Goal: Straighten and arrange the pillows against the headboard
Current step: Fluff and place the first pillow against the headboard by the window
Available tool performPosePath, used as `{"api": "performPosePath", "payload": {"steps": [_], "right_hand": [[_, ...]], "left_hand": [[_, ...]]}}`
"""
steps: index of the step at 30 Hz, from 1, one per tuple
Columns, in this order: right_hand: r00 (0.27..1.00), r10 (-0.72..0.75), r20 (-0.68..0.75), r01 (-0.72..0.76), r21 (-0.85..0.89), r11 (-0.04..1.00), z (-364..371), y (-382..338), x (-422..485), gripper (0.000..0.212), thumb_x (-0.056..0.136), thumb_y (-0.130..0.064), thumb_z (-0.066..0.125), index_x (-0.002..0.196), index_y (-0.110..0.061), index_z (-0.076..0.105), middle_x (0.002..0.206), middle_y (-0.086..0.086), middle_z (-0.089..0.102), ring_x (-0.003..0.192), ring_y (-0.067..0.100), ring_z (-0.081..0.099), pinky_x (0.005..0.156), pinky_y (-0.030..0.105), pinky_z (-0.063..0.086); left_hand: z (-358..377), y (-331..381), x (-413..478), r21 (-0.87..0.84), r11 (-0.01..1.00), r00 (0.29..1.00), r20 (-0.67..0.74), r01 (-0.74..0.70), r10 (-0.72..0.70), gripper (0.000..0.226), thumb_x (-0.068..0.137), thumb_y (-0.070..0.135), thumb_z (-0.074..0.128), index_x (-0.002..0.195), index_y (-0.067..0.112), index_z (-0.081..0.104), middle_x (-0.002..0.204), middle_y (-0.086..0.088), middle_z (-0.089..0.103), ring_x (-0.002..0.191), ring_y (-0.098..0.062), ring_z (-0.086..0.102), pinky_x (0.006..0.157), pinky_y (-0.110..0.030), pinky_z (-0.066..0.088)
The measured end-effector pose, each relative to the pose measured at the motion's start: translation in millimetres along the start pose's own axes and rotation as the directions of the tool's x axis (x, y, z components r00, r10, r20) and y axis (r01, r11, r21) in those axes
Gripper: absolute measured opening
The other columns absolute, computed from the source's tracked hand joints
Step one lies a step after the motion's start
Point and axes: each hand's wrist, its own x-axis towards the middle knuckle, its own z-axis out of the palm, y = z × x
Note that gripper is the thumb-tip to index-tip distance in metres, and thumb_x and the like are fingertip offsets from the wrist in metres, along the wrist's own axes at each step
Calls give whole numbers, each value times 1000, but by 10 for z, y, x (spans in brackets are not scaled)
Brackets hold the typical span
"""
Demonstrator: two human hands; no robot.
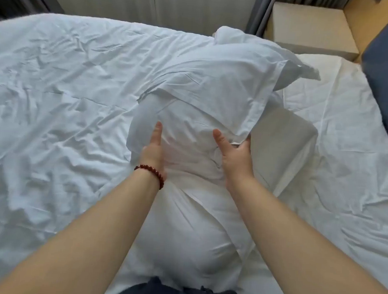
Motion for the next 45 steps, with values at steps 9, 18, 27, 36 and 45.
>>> {"api": "performPosePath", "payload": {"steps": [9,18,27,36,45], "right_hand": [[903,-51,-427,-91,-306,948,598,346,45,133,37,-93,68,143,-19,35,141,0,48,132,21,48,113,48,35],[910,3,-414,-55,-114,992,707,279,-6,58,76,-24,82,120,-20,43,114,5,64,70,-12,63,60,6,48],[912,27,-410,-18,27,999,475,114,-110,105,54,-56,86,143,-24,41,131,-9,62,119,5,59,112,36,41],[880,-31,-474,132,180,975,-403,-462,-500,70,72,-47,84,134,-27,58,126,-2,67,117,20,64,101,53,49],[866,-139,-481,248,172,953,-1591,-1083,-1040,45,81,-42,78,124,-34,66,116,-12,71,107,14,68,89,37,56]], "left_hand": [[-599,526,1143,327,942,997,-20,74,-71,131,27,96,64,136,24,52,132,8,54,120,-20,52,109,-39,38],[-645,697,1593,470,881,955,238,47,-178,96,41,99,51,110,33,63,115,7,69,110,-15,61,104,-36,44],[-298,829,1039,342,923,899,438,-177,10,66,71,80,57,109,27,68,97,9,76,91,-10,72,78,-30,56],[225,747,-1,248,886,872,408,-391,271,81,57,65,79,119,16,59,109,6,70,96,-7,68,82,-28,56],[924,274,-1421,111,815,770,420,-568,480,76,68,57,79,126,14,53,115,8,68,104,-5,65,97,-34,52]]}}
